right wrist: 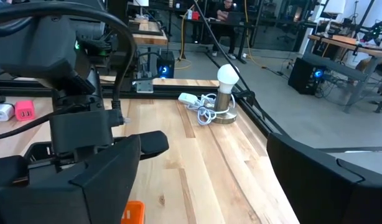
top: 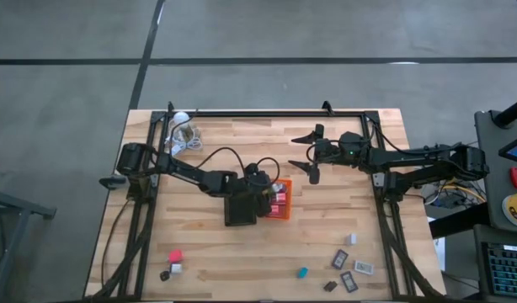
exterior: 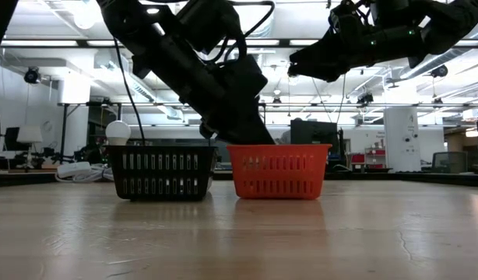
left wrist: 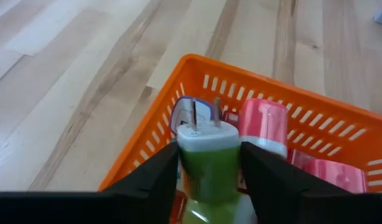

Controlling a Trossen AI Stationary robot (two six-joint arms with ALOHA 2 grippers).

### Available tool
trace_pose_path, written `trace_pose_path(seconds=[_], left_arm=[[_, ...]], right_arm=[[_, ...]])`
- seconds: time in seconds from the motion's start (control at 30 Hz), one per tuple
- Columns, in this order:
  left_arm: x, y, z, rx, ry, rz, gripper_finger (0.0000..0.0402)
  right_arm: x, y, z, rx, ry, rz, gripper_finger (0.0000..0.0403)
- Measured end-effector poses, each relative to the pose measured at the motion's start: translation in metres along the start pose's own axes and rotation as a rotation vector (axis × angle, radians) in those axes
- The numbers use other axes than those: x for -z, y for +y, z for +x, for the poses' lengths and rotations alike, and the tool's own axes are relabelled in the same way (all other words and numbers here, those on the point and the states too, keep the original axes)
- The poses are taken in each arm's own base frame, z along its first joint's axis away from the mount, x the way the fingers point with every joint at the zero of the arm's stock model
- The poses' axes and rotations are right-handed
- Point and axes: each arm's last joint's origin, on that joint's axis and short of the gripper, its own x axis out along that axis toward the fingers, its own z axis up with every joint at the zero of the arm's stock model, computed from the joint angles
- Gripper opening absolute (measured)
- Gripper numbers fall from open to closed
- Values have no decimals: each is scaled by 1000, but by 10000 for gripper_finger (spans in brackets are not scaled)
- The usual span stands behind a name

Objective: Pick & Place Office items
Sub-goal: Put the green charger adapter into the orange bin, then put the pink charger adapter into the orange bin

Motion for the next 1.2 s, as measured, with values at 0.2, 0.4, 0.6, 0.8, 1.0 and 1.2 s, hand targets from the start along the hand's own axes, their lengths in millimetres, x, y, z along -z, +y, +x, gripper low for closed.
trace_pose_path(seconds=[0.2, 0.4, 0.6, 0.8, 1.0, 1.2], left_arm=[[0, 0, 0, 2, -3, -1, 227], [0, 0, 0, 2, -3, -1, 237], [-7, 0, -8, 9, -19, 9, 237], [-25, -2, -38, 33, -53, 12, 236], [-31, -12, -83, 106, 15, -4, 237], [-22, -39, -133, 120, 59, -112, 237]], right_arm=[[0, 0, 0, 0, 0, 0, 347], [0, 0, 0, 0, 0, 0, 341], [0, 0, 0, 0, 0, 0, 345], [0, 0, 0, 0, 0, 0, 349], [0, 0, 0, 0, 0, 0, 342], [0, 0, 0, -1, 0, 0, 343]])
